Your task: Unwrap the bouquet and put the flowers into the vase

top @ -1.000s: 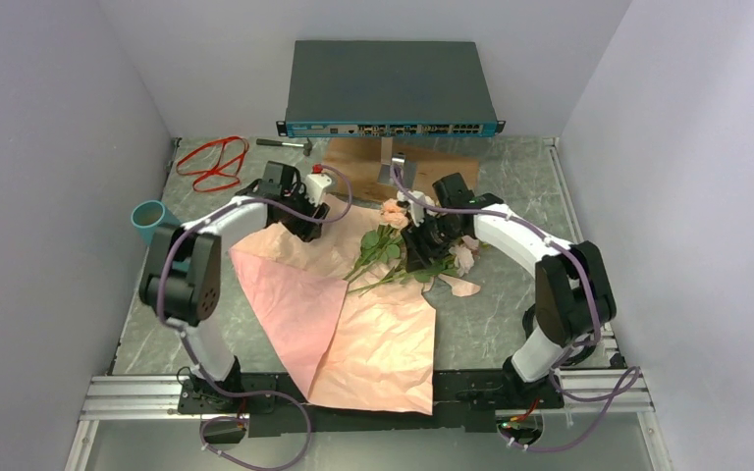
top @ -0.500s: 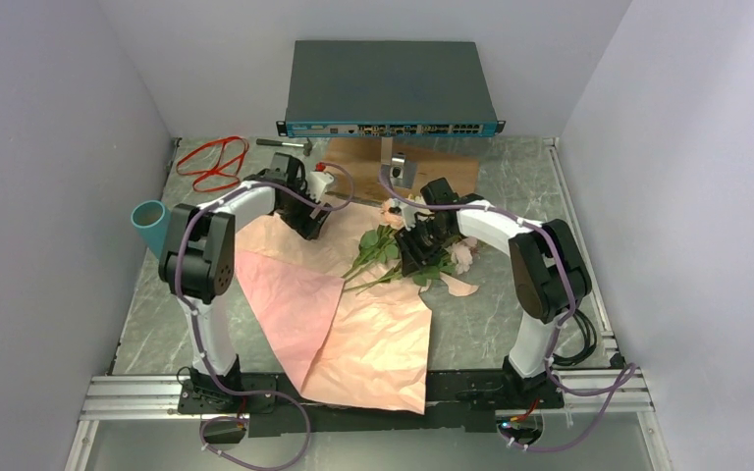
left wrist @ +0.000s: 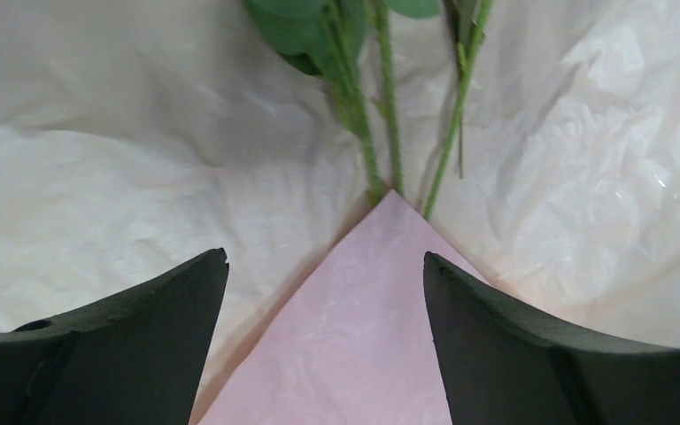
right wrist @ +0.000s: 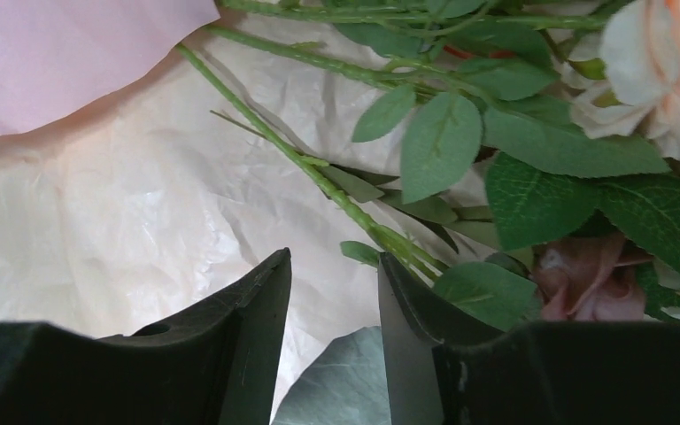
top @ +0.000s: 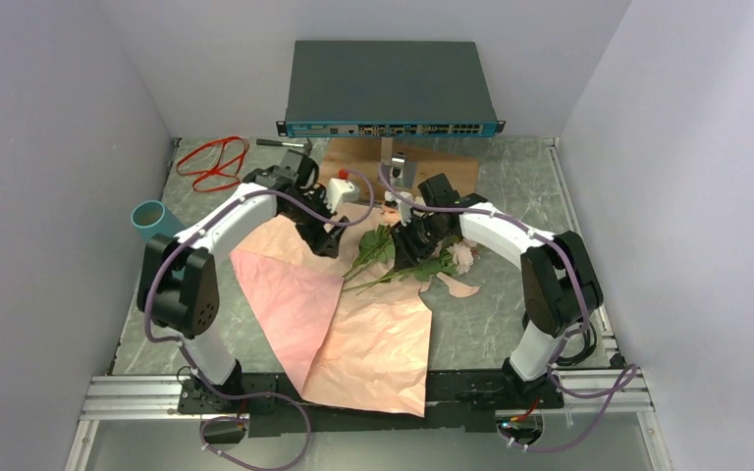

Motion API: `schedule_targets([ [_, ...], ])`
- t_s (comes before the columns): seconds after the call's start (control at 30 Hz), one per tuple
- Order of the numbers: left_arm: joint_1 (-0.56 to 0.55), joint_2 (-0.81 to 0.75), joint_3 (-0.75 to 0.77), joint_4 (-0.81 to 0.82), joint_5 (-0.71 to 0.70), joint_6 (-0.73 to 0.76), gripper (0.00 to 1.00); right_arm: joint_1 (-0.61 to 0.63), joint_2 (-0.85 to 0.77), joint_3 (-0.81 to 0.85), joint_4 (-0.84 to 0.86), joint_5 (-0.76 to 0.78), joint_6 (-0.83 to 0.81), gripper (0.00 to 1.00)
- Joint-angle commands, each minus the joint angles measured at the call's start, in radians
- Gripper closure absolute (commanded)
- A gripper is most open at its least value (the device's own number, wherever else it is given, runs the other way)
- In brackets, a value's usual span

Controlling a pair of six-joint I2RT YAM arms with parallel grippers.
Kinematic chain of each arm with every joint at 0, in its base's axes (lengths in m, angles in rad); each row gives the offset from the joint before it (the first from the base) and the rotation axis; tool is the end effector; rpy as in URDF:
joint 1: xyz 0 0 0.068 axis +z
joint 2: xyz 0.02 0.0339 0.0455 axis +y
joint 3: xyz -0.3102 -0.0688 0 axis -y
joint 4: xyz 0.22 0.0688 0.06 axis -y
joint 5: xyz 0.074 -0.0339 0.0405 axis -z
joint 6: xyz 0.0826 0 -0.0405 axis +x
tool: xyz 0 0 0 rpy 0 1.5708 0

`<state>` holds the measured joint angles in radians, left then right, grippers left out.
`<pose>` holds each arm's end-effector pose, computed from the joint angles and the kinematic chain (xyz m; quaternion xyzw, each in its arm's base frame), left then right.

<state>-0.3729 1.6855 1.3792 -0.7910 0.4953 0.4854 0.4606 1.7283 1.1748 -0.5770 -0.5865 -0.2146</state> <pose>0.3119 -0.1642 0.2820 0.4444 0.8331 -0.2251 0.2404 0.2916 0.1957 0.2261 -0.3690 0.8606 0.3056 0.1729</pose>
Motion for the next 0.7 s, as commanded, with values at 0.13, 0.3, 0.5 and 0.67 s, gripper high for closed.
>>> schedule_targets([
  [0.13, -0.090, 0.122, 0.084, -0.074, 0.017, -0.066, 0.16, 0.020, -0.023, -0.057, 0.082, -0.013, 0.068, 0.57],
  [0.3, -0.151, 0.187, 0.099, -0.073, -0.072, -0.121, 0.21, 0.020, -0.007, -0.096, 0.108, -0.007, 0.083, 0.57],
  [0.5, -0.162, 0.231, 0.064, -0.111, -0.050, -0.089, 0.21, 0.021, 0.021, -0.123, 0.127, -0.001, 0.093, 0.57],
  [0.67, -0.163, 0.277, 0.099, -0.198, -0.029, -0.063, 0.27, 0.019, 0.043, -0.132, 0.132, 0.006, 0.085, 0.57],
])
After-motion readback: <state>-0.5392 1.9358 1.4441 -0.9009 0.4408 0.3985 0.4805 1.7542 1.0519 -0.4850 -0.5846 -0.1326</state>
